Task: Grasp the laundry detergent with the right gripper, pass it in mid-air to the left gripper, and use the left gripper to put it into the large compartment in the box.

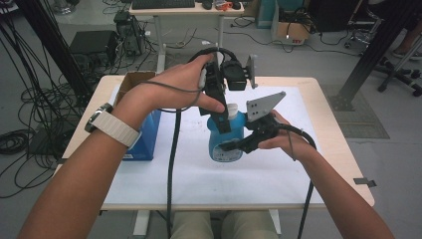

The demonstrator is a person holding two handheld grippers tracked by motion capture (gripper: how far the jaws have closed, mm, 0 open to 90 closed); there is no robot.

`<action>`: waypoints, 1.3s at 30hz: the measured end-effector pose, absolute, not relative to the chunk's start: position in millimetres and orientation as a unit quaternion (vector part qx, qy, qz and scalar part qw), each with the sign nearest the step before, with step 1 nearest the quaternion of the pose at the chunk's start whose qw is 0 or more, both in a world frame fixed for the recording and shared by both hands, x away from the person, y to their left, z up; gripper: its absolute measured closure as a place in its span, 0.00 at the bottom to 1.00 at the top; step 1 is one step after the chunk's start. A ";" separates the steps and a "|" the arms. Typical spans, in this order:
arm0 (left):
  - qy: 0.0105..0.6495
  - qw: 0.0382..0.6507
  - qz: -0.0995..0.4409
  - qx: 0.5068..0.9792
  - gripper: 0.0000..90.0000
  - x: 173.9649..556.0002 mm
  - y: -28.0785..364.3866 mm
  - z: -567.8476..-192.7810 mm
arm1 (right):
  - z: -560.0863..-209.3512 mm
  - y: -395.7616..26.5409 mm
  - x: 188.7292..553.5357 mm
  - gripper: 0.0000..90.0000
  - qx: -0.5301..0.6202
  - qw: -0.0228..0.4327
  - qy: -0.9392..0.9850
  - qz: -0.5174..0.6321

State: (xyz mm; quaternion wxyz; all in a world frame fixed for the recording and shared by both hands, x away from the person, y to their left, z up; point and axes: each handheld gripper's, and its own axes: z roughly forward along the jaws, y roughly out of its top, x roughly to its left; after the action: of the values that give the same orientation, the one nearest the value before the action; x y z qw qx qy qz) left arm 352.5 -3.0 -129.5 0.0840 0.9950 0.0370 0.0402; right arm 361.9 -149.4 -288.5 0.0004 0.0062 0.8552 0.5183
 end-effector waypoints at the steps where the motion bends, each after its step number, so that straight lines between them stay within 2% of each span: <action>1: 0.037 0.084 0.041 0.995 0.07 352.5 -3.0 -129.5 | -288.8 -149.2 362.2 0.48 0.005 0.000 0.855 0.518; 39: 0.039 0.086 0.041 0.995 0.07 352.8 -2.7 -129.2 | -289.0 -150.6 363.5 0.48 0.009 -0.001 0.856 0.517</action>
State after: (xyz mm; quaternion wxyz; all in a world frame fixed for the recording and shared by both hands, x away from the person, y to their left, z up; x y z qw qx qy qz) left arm 352.8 -2.7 -129.2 0.0859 0.9947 0.0387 0.0409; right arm 363.5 -150.6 -289.0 -0.0005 0.0091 0.8557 0.5174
